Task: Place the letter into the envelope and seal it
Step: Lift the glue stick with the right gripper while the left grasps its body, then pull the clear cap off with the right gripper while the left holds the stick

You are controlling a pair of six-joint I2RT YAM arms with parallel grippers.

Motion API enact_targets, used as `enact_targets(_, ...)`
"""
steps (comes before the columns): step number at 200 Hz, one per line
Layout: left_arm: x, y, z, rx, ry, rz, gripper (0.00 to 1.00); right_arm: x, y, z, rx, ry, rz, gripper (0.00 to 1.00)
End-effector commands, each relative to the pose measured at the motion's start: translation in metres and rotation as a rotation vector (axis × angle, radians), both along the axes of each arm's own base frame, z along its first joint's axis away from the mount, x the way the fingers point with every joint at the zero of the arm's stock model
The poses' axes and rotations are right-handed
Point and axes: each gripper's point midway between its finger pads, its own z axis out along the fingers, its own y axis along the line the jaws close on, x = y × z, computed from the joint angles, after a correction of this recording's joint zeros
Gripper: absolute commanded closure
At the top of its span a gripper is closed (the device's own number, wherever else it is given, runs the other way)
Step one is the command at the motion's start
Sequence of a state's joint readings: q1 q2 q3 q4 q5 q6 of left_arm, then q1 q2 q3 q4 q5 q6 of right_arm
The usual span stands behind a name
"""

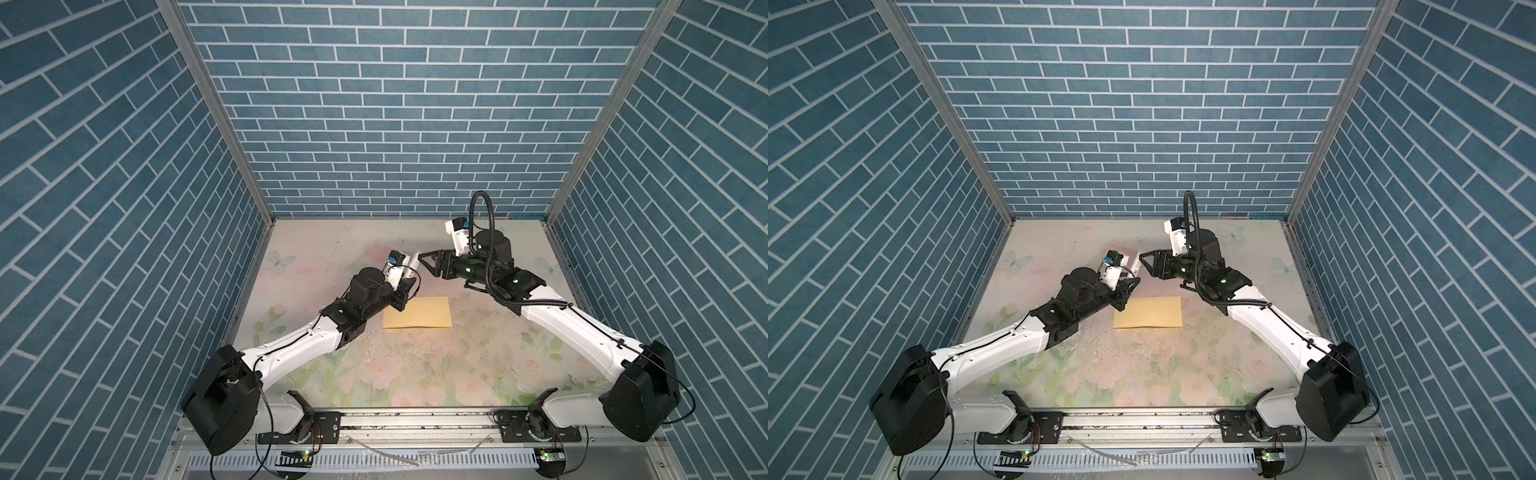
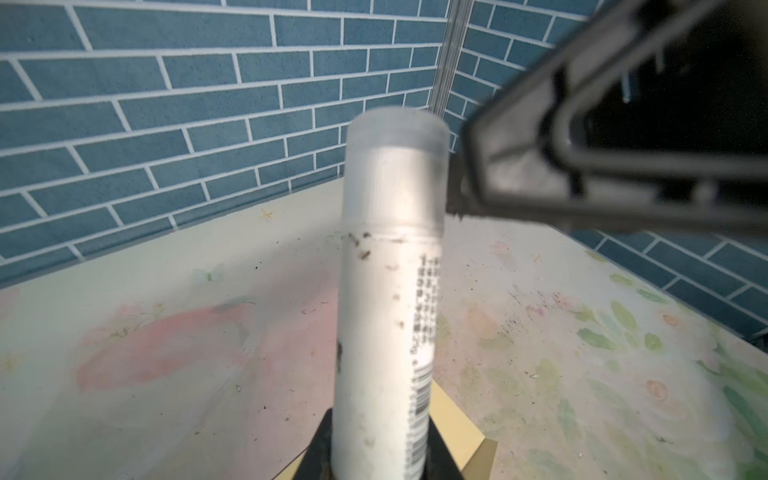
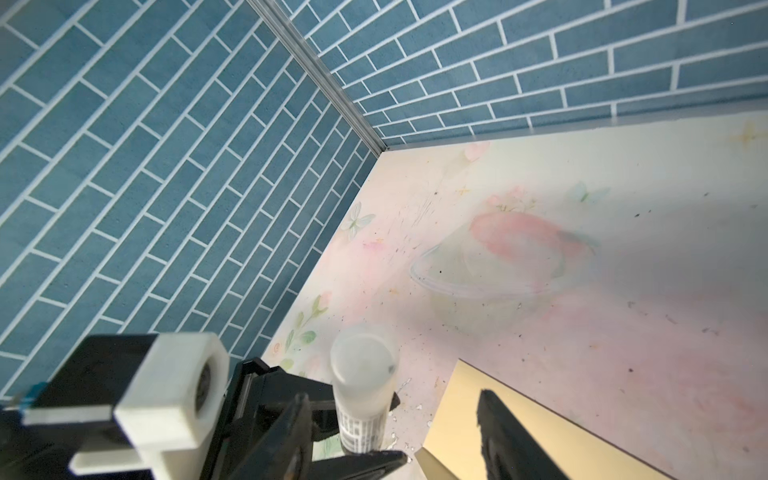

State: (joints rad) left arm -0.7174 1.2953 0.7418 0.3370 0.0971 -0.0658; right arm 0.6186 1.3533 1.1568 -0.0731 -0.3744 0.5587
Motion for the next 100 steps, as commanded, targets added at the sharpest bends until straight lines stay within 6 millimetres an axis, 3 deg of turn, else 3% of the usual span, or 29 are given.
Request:
enact_targets(1,-0.002,0.005,0.017,0.054,-0.171,-0.03,1.0,-0.016,-0.008,0.029,-0.026,-0.01,0.061,0.25)
enact_targets(16,-0.007,0.009,0.011,0.078,-0.196,-0.044,1.0,-0.022,-0.007,0.031,-0.054,0.012,0.104,0.21)
enact_targets(46,-0.012,0.009,0.01,0.095,-0.235,-0.069,1.0,-0.03,-0.001,0.025,-0.095,0.084,0.175,0.21)
enact_targets(100,-0.016,0.007,0.009,0.098,-0.244,-0.092,1.0,-0.032,0.01,0.011,-0.098,0.149,0.219,0.37)
